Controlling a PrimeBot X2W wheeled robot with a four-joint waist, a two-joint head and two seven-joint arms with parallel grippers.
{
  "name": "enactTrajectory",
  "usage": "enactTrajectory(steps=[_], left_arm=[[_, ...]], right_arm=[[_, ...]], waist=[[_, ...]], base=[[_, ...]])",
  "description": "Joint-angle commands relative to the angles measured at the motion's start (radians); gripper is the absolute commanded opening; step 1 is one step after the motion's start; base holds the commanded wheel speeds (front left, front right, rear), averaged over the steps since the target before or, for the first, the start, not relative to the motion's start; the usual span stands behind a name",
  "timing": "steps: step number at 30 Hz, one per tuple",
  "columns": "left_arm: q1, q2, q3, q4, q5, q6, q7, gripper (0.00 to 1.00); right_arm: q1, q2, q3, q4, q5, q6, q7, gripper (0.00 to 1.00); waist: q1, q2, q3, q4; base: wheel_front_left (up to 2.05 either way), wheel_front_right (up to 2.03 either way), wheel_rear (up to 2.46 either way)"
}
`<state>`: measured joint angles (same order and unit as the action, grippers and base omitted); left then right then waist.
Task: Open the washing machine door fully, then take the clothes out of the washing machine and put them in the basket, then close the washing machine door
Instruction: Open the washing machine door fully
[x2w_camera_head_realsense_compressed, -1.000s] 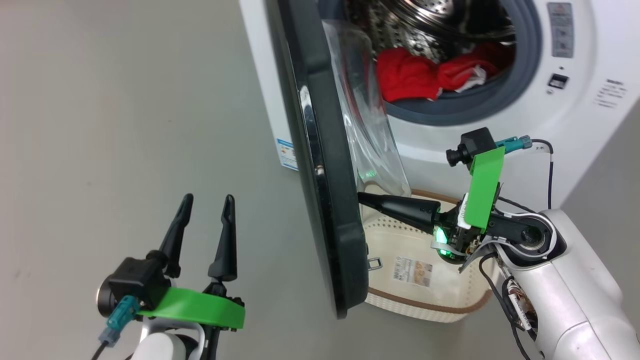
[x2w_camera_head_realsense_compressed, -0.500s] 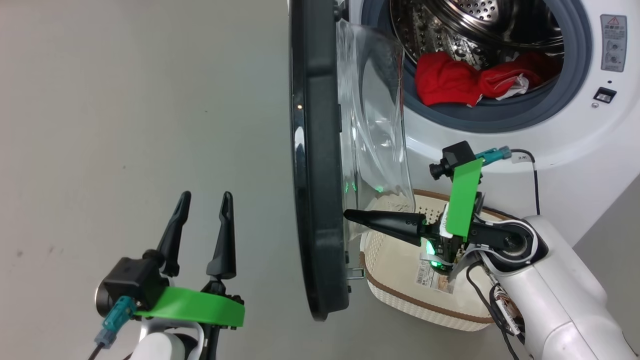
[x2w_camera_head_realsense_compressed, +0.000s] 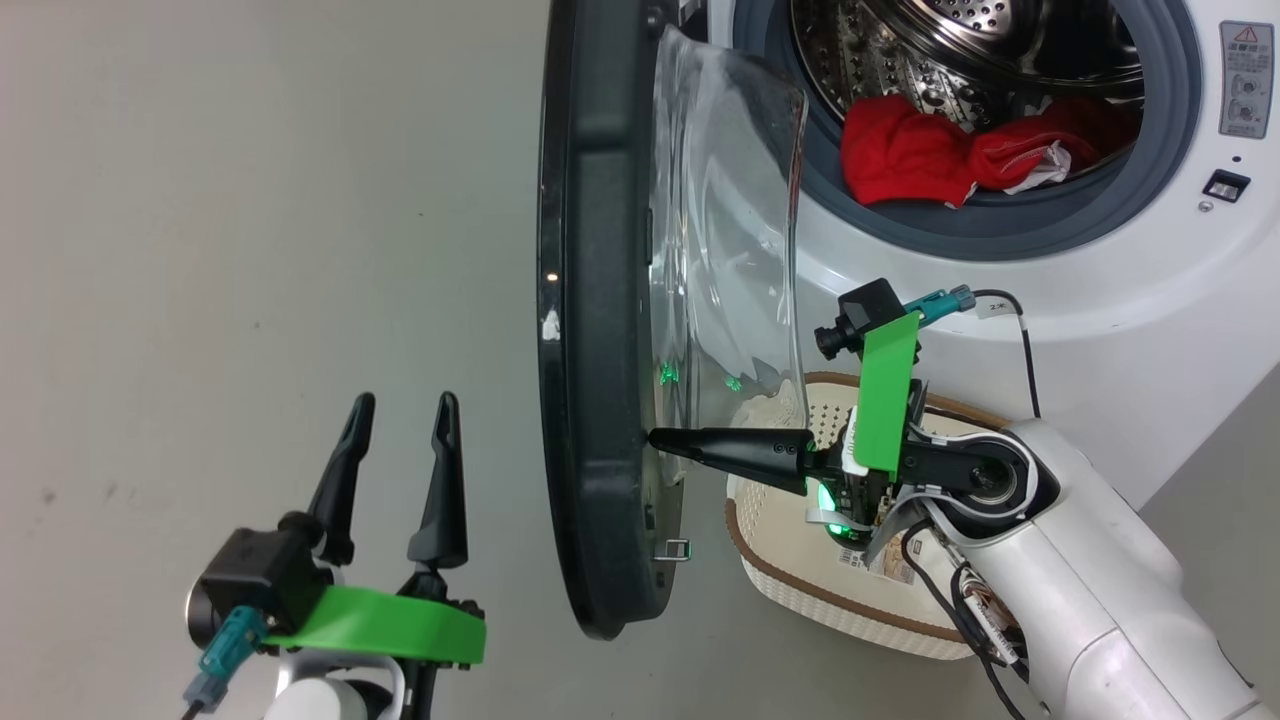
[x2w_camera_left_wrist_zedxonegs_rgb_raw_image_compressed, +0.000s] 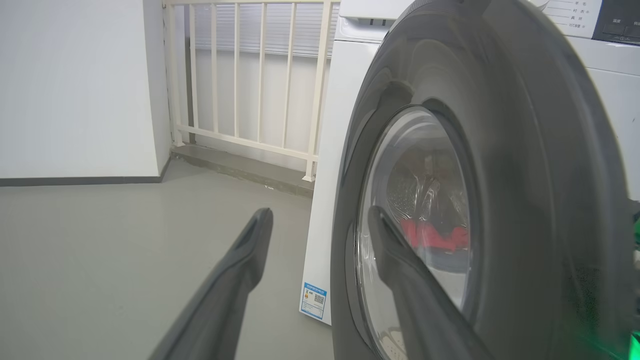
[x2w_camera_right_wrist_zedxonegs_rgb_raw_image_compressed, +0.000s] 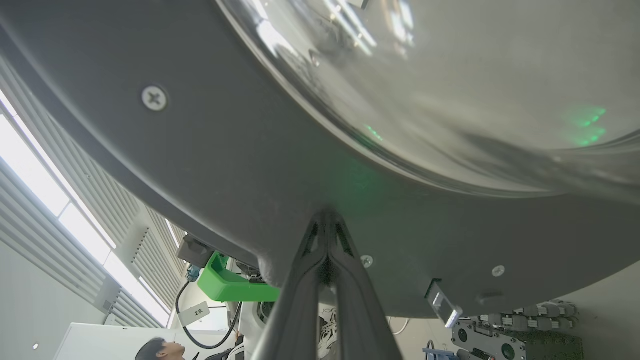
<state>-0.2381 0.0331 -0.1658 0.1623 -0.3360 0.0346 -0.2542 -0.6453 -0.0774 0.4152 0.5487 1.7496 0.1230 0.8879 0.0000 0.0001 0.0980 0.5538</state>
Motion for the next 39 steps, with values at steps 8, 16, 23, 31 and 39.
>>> enactTrajectory(steps=[8,16,23,31,39], left_arm=[[0.016,0.017,0.032,-0.01,-0.016,0.0,-0.008,1.0],[0.018,0.017,0.037,0.003,-0.015,0.019,-0.008,1.0],[0.018,0.017,0.027,0.007,-0.015,0.016,-0.008,1.0],[0.031,0.017,0.039,0.01,0.01,-0.007,-0.008,1.0],[0.042,0.017,0.05,0.001,0.026,-0.011,-0.008,1.0]], right_arm=[[-0.004,0.005,0.003,-0.076,-0.08,0.008,-0.064,0.12],[0.099,-0.145,0.04,-0.277,-0.392,0.008,-0.384,1.0],[0.154,-0.264,0.137,-0.298,-0.614,0.008,-0.735,1.0],[0.168,-0.286,0.213,-0.1,-0.84,0.008,-1.066,1.0],[0.166,-0.215,0.068,0.07,-1.077,0.008,-1.148,1.0]], waist=[[0.0,-0.0001,-0.012,-0.005],[0.0,-0.0001,-0.013,-0.009],[0.0,-0.0001,-0.014,-0.01],[0.0,-0.0001,-0.03,-0.015],[0.0,-0.0001,-0.035,-0.02]], base=[[0.0,0.0,0.0],[0.0,0.0,0.0],[0.0,0.0,0.0],[0.0,0.0,0.0],[0.0,0.0,0.0]])
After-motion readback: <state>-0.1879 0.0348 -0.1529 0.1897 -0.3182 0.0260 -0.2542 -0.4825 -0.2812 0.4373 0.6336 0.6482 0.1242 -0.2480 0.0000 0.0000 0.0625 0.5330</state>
